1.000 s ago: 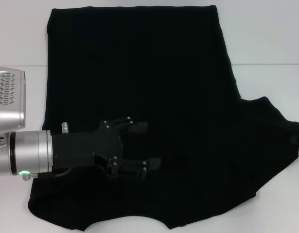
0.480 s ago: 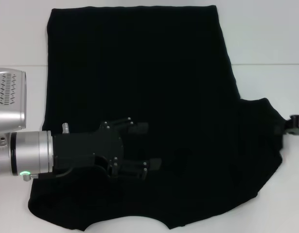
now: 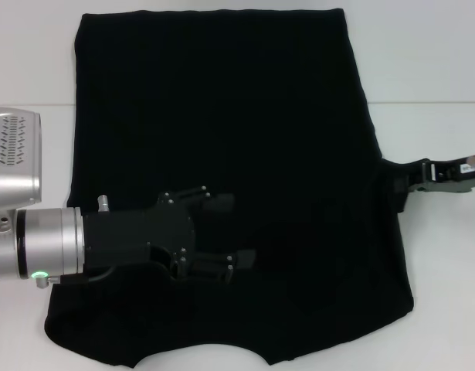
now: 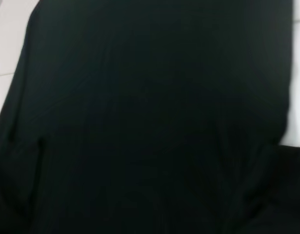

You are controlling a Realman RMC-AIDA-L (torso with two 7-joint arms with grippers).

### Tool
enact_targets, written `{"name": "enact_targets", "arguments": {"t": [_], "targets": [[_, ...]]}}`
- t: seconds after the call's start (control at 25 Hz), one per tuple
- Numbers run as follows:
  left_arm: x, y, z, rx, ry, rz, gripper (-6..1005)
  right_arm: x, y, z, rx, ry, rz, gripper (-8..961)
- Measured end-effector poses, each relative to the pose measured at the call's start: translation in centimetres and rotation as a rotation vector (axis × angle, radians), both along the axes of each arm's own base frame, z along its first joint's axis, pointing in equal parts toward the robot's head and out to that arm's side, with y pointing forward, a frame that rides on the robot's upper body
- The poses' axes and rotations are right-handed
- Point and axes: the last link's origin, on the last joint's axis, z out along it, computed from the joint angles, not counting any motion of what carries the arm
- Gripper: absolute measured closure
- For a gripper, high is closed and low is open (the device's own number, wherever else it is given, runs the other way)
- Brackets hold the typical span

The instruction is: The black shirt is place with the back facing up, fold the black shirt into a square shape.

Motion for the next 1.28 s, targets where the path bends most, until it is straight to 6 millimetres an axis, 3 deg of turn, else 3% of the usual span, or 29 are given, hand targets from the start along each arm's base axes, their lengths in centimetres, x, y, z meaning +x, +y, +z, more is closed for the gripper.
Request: {"name": "enact_targets", "arguments": {"t": [0.76, 1.0, 1.28], "targets": [[-0.1, 0.3, 0.5, 0.021, -0.003, 0.004, 63, -6.0, 1.2, -4.2, -0.135, -0.059, 0.112, 853], [-0.2, 0.3, 0.5, 0.023, -0.007, 0.009, 63, -5.5, 1.4, -4.0, -0.105, -0.067, 0.065, 566], [-0.3, 0.2, 0.4, 0.022, -0.009, 0.011, 62, -2.2, 0.4, -2.8, -0.07, -0.052, -0.044, 317]]}}
